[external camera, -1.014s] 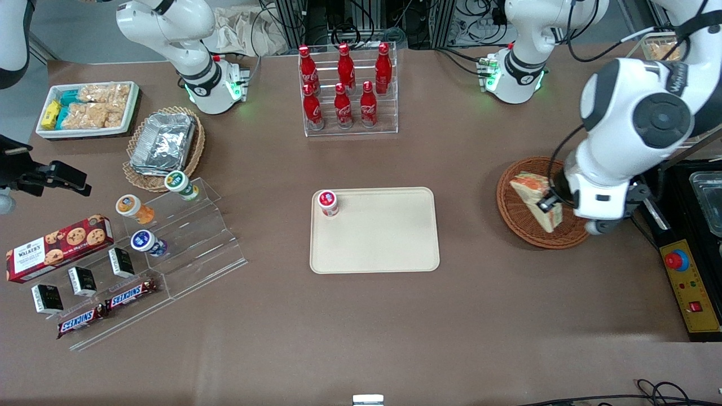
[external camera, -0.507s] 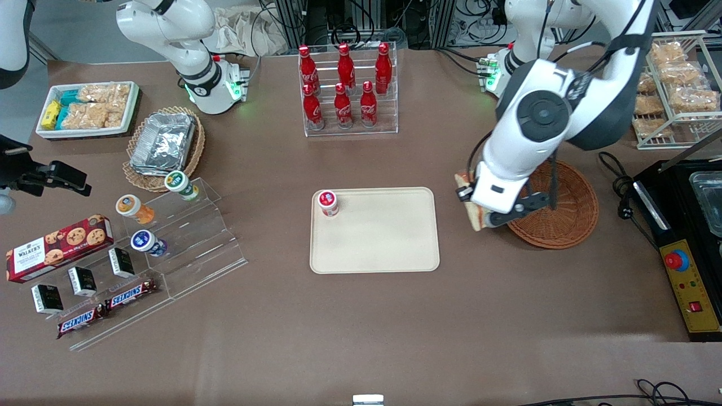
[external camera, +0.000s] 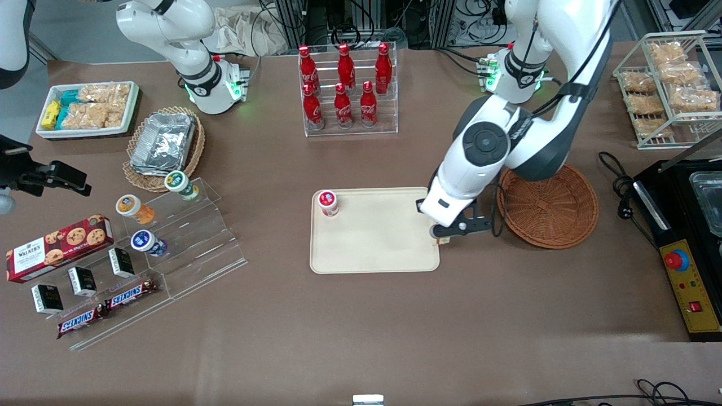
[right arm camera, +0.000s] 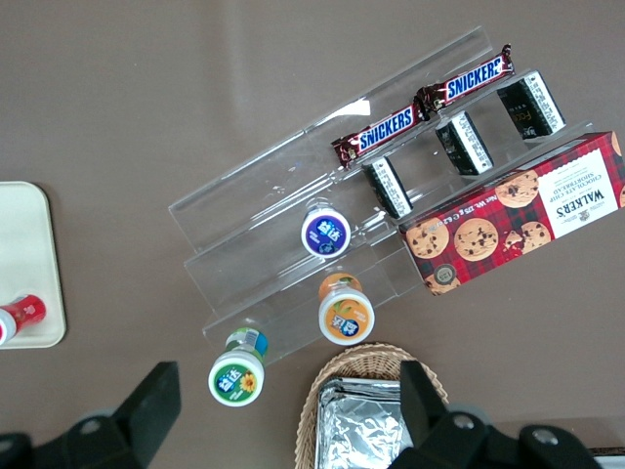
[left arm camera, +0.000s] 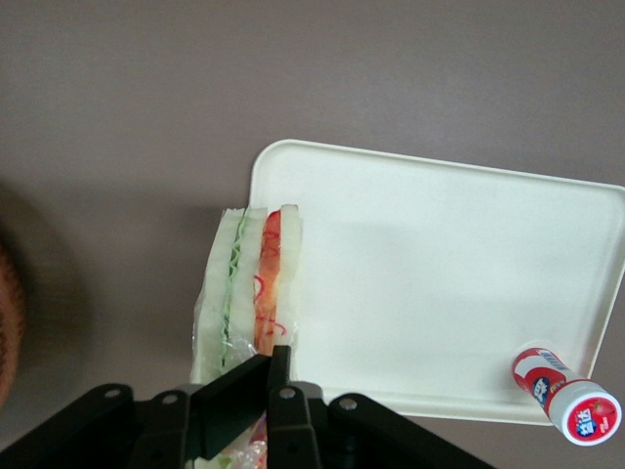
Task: Place sandwich from basket to tray
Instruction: 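Carry the held sandwich with the left gripper over the cream tray, then lower the sandwich onto the tray and open the left gripper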
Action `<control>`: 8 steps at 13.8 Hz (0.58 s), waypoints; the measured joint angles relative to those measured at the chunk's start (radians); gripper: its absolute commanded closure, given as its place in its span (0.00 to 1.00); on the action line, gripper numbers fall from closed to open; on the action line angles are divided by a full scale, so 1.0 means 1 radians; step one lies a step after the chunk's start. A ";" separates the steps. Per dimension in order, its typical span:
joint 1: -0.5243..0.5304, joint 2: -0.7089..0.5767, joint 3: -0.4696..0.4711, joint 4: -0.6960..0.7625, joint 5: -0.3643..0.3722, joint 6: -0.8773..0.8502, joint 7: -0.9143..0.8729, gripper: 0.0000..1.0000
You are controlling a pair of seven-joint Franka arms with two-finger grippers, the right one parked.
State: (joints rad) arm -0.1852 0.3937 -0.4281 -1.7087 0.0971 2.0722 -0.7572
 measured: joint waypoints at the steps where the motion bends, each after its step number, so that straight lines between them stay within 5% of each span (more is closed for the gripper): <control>1: -0.009 0.020 0.000 0.001 0.008 0.020 0.002 1.00; 8: -0.035 0.148 -0.001 0.009 0.101 0.134 0.003 1.00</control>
State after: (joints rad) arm -0.2207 0.5421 -0.4288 -1.6997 0.1985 2.2065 -0.7544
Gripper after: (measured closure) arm 0.952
